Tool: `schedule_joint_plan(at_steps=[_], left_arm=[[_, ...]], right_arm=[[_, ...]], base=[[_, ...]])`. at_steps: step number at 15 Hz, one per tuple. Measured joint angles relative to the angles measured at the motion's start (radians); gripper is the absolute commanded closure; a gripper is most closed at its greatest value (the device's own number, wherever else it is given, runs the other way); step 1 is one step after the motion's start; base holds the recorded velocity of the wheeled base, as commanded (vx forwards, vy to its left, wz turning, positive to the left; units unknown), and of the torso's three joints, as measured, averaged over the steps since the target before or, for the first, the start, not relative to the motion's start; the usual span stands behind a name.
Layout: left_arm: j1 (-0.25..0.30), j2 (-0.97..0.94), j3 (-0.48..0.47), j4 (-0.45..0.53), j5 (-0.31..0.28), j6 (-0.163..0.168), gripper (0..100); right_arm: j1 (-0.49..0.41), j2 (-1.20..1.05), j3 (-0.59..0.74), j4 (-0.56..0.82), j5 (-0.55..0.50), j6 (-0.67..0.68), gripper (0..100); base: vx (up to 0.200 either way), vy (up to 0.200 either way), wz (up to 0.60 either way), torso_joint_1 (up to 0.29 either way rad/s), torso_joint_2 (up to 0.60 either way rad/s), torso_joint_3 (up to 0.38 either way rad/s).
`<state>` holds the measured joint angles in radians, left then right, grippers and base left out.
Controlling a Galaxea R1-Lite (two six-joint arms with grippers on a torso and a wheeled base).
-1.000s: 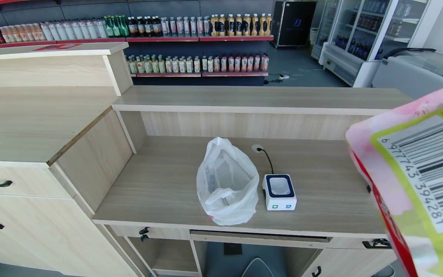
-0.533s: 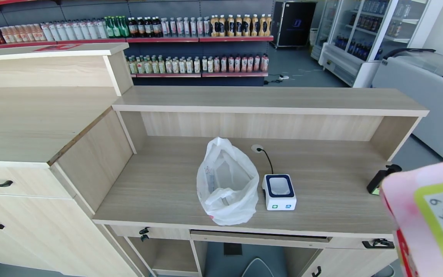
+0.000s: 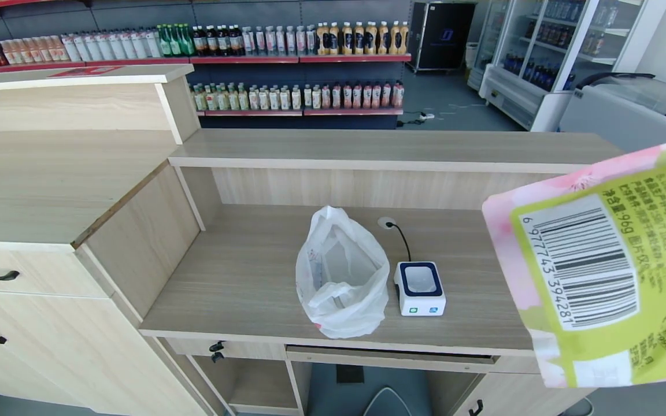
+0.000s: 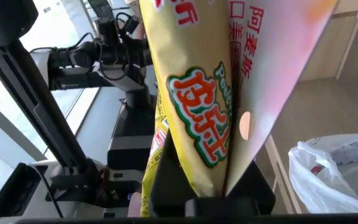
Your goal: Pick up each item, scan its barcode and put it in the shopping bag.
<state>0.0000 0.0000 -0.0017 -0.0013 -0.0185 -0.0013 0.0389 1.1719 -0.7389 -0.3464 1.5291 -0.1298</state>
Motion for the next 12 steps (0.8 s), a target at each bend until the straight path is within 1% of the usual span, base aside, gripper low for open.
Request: schedule_joint_plan(at_steps=[3,6,12], left_arm=[[0.000,0.000,0.000,0.000,0.000,0.000,0],[0.000,0.000,0.000,0.000,0.000,0.000,0],[0.000,0.000,0.000,0.000,0.000,0.000,0]], right_arm=[[-0.006,0.045,-0.029,-0.017,0.000,-0.017,100],[-0.017,0.060,-0.029,-0.027,0.001,-0.028,100],[-0.012,0.011,-0.007,-0.023,0.001,-0.028,100]], base=[[0.000,0.000,0.00,0.000,0.00,0.000],[0.000,0.000,0.00,0.000,0.00,0.000],[0.000,0.000,0.00,0.000,0.00,0.000]])
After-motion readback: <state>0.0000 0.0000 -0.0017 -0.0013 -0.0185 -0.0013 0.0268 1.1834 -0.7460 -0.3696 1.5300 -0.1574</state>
